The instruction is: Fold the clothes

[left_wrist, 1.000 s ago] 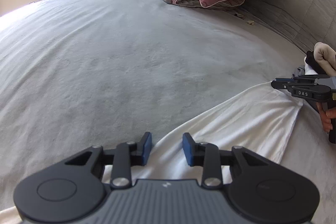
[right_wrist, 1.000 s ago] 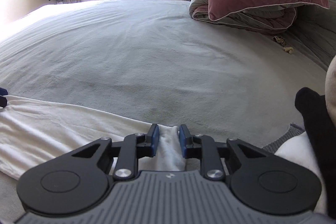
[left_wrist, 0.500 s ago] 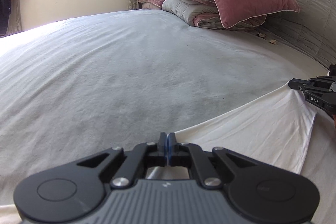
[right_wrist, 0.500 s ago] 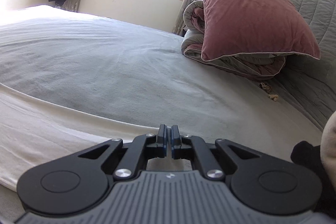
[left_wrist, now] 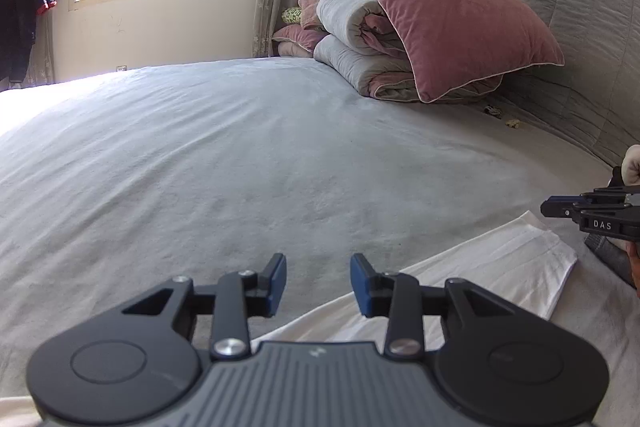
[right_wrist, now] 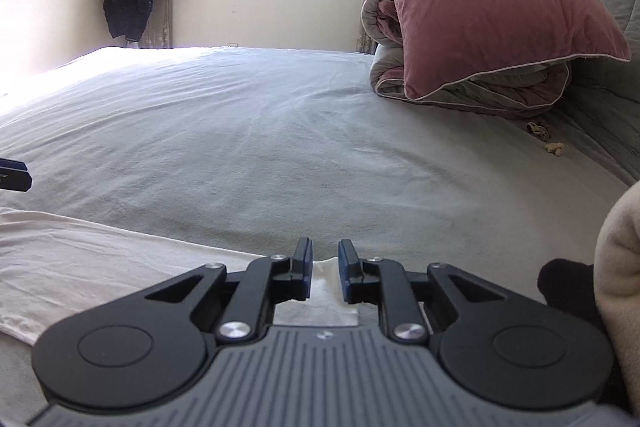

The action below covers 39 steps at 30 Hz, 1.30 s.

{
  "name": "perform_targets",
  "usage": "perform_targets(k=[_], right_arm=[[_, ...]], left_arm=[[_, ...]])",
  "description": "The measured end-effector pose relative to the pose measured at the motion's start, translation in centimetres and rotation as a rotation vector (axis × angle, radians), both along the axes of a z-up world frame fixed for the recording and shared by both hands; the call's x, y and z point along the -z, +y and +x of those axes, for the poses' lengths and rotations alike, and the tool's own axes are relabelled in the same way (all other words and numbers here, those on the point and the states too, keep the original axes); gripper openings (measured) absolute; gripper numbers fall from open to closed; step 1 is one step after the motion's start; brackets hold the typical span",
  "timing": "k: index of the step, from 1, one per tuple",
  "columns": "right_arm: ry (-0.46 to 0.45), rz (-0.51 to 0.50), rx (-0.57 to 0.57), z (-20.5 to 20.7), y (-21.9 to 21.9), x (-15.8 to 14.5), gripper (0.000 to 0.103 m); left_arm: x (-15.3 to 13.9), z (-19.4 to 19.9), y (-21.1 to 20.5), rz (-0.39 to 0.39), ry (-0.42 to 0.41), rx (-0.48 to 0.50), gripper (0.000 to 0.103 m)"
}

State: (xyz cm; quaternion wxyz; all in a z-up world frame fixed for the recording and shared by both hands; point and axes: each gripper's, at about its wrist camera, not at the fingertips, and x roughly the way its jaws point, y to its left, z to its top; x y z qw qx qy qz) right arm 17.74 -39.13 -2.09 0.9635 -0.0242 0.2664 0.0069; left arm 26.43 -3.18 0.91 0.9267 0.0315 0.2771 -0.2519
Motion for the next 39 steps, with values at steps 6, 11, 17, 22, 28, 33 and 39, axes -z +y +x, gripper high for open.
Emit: perform_targets(k=[6,11,17,22,28,33,39], right_arm=[[0.105,0.026,-0.147,0.5,1.4,1.4,0.031],[0.139,0.000,-0.115,0.6,0.5,2.2,0.041],[0.132,-0.004,-0.078,0.3,0.0,2.2,0.046],[0.108,-0.008,-0.082,0.2,0.7,1.8,0.046],[0.112,0.021,-0.103,0.5,1.0,2.0,0.046],[0.120,-0.008,-0.067,0.3,1.0,1.5,0.046],[0.130,0.033,0.021,-1.9,0.6,-2.0,0.046]], left_arm=[[0.9,-1.2,5.2,-0.029,0.065,-0.038,0.037],[3.7,-1.9,10.9,-0.011,0.127,-0.138,0.035],[3.6,-1.3,16.2,-0.025,0.100,-0.308,0.033],[2.3,-2.3,18.6,0.003,0.073,-0.350,0.041],[3.6,-3.2,21.4,0.007,0.078,-0.416,0.045],[2.8,-3.8,21.4,0.006,0.113,-0.499,0.047],[-1.1,-7.2,19.7,0.067,0.150,-0.560,0.052]])
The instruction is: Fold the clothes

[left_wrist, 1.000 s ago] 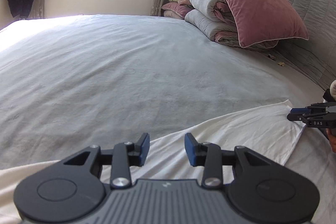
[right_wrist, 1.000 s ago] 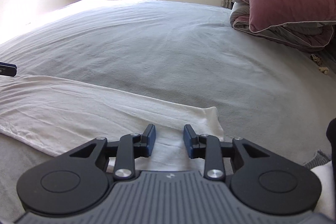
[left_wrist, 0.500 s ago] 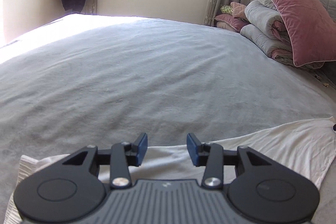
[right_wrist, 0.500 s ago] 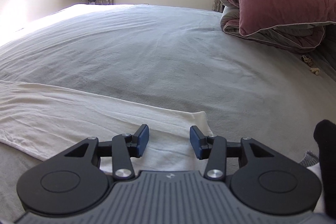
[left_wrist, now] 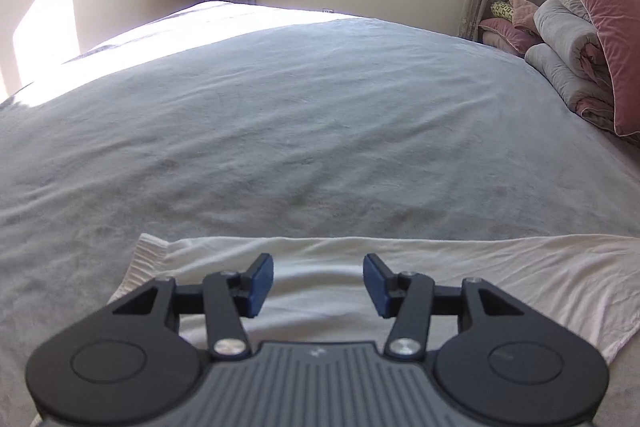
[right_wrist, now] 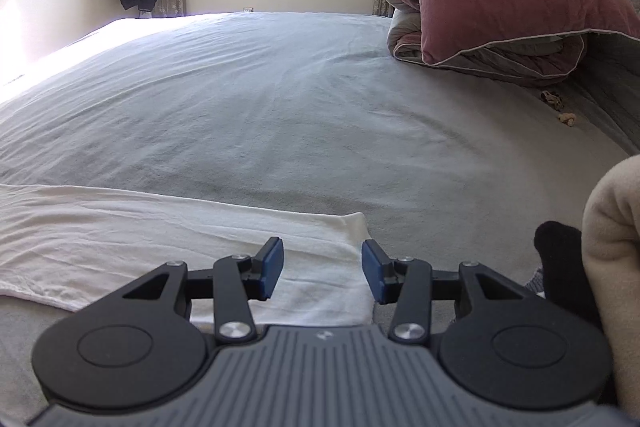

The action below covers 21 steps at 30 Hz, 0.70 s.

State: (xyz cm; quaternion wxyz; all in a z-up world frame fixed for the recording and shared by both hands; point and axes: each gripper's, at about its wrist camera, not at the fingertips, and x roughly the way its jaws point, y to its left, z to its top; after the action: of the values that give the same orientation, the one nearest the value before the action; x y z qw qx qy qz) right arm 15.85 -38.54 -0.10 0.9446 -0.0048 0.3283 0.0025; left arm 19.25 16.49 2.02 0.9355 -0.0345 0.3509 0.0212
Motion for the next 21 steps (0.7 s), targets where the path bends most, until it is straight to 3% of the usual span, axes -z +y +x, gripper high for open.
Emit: perform_targets(k=[6,11,16,21], right_arm=[[0.003,-0.053,0.027,-4.1,2.0,-5.2,0.050],[-0.024,0.000,0.038,-9.2,4.4,-8.7,0.053],[-0.025,0.028,0.062,-14.1,7.8,-10.3,0.056],[-0.027,-0.015,0.079,-18.7,10.6,-10.0,0.060]], left_arm=[[-2.8,-4.4,-0.9,-0.012,0.033,-0.032,0.070],[-3.9,-8.1,-1.1,-0.074,0.036,-0.050,0.085],[-3.2,-11.5,0.3,-0.121,0.005,-0.065,0.087],[-1.0,-14.0,3.9,-0.179,-0.002,-0.140,0.087]])
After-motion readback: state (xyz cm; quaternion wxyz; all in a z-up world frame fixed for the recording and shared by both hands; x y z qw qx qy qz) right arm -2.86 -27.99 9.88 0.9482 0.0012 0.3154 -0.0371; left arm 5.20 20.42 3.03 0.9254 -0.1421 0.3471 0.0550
